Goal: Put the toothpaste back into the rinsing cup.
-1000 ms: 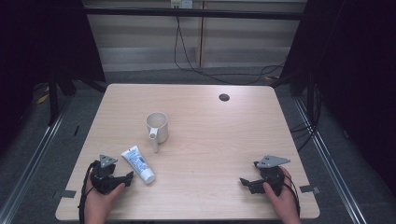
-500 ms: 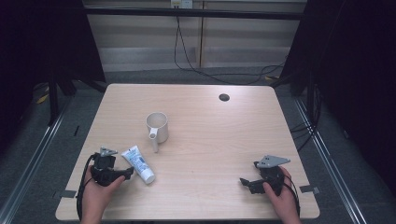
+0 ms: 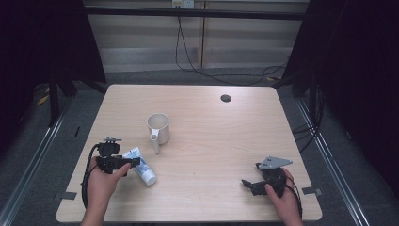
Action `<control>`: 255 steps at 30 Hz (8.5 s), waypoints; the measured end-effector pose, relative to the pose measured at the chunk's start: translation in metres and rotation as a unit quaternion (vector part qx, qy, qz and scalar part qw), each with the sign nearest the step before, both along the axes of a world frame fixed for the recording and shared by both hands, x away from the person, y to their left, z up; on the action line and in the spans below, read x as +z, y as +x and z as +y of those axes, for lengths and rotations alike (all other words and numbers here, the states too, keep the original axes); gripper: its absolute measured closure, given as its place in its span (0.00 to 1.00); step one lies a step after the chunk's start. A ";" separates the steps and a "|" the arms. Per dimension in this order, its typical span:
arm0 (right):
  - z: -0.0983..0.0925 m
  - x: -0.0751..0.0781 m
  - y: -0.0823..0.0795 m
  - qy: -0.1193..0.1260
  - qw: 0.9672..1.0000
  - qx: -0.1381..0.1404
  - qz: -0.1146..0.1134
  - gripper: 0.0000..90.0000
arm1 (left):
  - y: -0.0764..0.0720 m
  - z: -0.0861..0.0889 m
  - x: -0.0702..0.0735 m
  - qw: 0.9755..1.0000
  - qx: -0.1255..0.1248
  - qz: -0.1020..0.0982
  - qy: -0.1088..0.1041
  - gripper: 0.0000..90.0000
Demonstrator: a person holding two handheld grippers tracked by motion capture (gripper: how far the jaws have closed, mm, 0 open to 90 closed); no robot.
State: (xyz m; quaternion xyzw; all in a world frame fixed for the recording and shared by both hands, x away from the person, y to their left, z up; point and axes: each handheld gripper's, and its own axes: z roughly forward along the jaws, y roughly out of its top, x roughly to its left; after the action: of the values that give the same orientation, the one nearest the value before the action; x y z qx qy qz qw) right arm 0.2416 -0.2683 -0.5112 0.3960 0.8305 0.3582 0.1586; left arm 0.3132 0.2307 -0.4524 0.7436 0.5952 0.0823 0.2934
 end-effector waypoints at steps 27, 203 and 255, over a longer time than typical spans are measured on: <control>0.000 0.000 0.000 0.000 1.000 0.000 0.000 0.13 | 0.014 -0.010 -0.008 0.998 0.019 0.060 0.000 0.29; 0.000 0.000 0.000 0.000 1.000 0.000 0.000 0.13 | 0.083 -0.075 0.086 0.972 -0.032 -0.220 -0.076 0.75; 0.000 0.000 0.000 0.000 1.000 0.000 0.000 0.13 | 0.107 -0.084 0.048 0.972 -0.016 -0.224 -0.062 0.73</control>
State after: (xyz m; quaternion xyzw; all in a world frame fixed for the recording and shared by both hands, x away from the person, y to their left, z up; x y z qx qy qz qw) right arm 0.2416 -0.2681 -0.5112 0.3959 0.8304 0.3584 0.1589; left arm 0.4205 0.1469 -0.4044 0.6958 0.5063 0.2055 0.4661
